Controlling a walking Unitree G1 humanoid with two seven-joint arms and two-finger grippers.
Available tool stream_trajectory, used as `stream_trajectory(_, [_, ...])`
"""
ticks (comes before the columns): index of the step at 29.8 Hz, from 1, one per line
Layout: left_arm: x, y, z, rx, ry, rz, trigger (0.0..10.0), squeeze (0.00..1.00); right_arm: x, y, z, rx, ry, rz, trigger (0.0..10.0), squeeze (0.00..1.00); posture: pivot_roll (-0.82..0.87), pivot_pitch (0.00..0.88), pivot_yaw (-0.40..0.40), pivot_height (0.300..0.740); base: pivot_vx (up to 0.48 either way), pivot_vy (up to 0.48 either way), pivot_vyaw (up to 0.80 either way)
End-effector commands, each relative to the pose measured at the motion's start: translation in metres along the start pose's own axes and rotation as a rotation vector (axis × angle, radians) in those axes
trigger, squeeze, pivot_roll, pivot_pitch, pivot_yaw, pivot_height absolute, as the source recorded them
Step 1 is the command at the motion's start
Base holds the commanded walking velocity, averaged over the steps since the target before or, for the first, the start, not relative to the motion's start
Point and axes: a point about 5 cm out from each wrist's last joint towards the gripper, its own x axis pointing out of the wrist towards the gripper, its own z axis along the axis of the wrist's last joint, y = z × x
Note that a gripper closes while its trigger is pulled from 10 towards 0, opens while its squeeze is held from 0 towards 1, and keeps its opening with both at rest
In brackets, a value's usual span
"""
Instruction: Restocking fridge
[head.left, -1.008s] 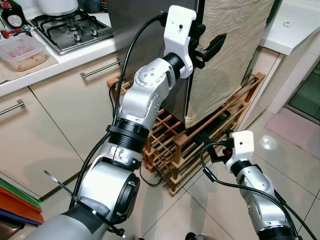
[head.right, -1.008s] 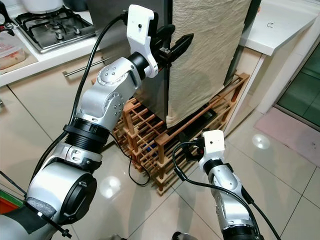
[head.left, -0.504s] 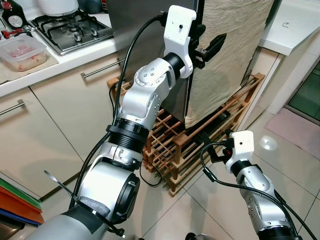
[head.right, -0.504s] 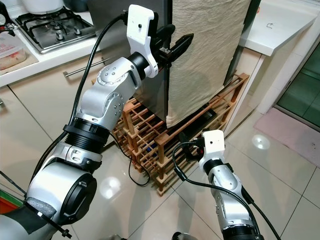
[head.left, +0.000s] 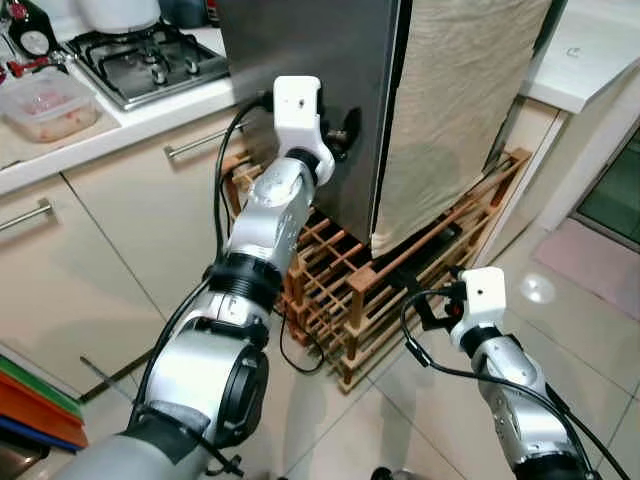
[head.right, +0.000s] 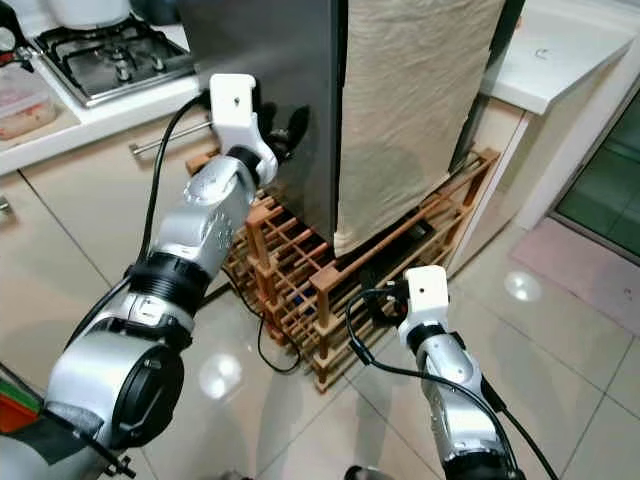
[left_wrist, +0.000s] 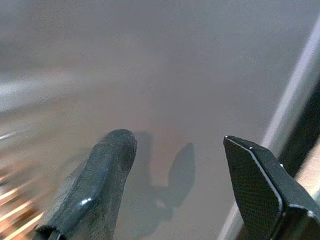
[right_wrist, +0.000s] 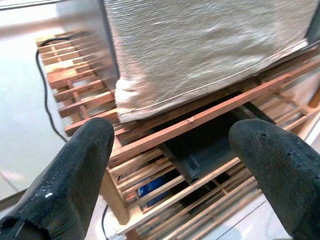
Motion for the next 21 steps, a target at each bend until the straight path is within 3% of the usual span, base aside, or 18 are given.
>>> stream_trajectory(1, [-0.004,0.008,0.008,0.053,-0.059,0.055,10.0,0.00,0.000,-0.002,0.007,-0.020,-0.037,-0.019,10.0,0.00,-0.10,0.026,0.025,0.740,0.000,0.000,0.00])
stream_trajectory(2, [-0.004,0.008,0.008,0.053,-0.059,0.055,10.0,0.00,0.000,-0.002,0.007,-0.020,-0.037,-0.019,10.0,0.00,-0.10,0.026,0.025,0.740,0.000,0.000,0.00])
stream_trajectory(4, [-0.021,0.029,0.001,0.151,-0.087,0.191,10.0,0.00,-0.001,-0.006,0.011,-0.024,-0.060,-0.055,10.0,0.00,-0.08,0.026,0.026,0.740,0.000,0.000,0.00])
stream_trajectory(5, [-0.021,0.029,0.001,0.151,-0.087,0.191,10.0,0.00,-0.001,-0.006,0.011,-0.024,-0.060,-0.055,10.0,0.00,-0.08,0.026,0.026,0.740,0.000,0.000,0.00])
stream_trajectory(7, [-0.041,0.051,-0.023,0.221,-0.023,0.292,10.0,0.00,-0.003,-0.008,0.015,-0.011,-0.089,-0.095,10.0,0.00,-0.07,0.024,0.025,0.740,0.000,0.000,0.00])
stream_trajectory(8, [-0.041,0.051,-0.023,0.221,-0.023,0.292,10.0,0.00,-0.003,-0.008,0.015,-0.011,-0.089,-0.095,10.0,0.00,-0.07,0.024,0.025,0.740,0.000,0.000,0.00])
stream_trajectory(10, [-0.061,0.063,-0.051,0.292,0.062,0.285,10.0,0.00,-0.008,-0.005,0.018,-0.007,-0.116,-0.111,10.0,0.00,-0.06,0.023,0.026,0.740,0.000,0.000,0.00])
stream_trajectory(11, [-0.061,0.063,-0.051,0.292,0.062,0.285,10.0,0.00,-0.008,-0.005,0.018,-0.007,-0.116,-0.111,10.0,0.00,-0.06,0.023,0.026,0.740,0.000,0.000,0.00])
stream_trajectory(13, [-0.089,0.067,-0.080,0.291,0.136,0.175,10.0,0.00,-0.016,0.006,0.017,-0.034,-0.125,-0.071,10.0,0.00,-0.06,0.022,0.027,0.740,0.000,0.000,0.00])
stream_trajectory(14, [-0.089,0.067,-0.080,0.291,0.136,0.175,10.0,0.00,-0.016,0.006,0.017,-0.034,-0.125,-0.071,10.0,0.00,-0.06,0.022,0.027,0.740,0.000,0.000,0.00])
stream_trajectory(16, [-0.123,0.056,-0.098,0.259,0.142,-0.076,10.0,0.00,-0.021,0.016,0.011,-0.044,-0.110,-0.034,10.0,0.00,-0.05,0.020,0.023,0.740,0.000,0.000,0.00])
stream_trajectory(19, [-0.129,0.056,-0.102,0.272,0.157,-0.107,10.0,0.00,-0.021,0.016,0.010,-0.040,-0.106,-0.033,10.0,0.00,-0.04,0.019,0.023,0.740,0.000,0.000,0.00])
stream_trajectory(21, [-0.133,0.059,-0.105,0.232,0.173,-0.090,10.0,0.00,-0.019,0.016,0.009,-0.036,-0.102,-0.032,10.0,0.00,-0.04,0.019,0.021,0.740,0.000,0.000,0.00])
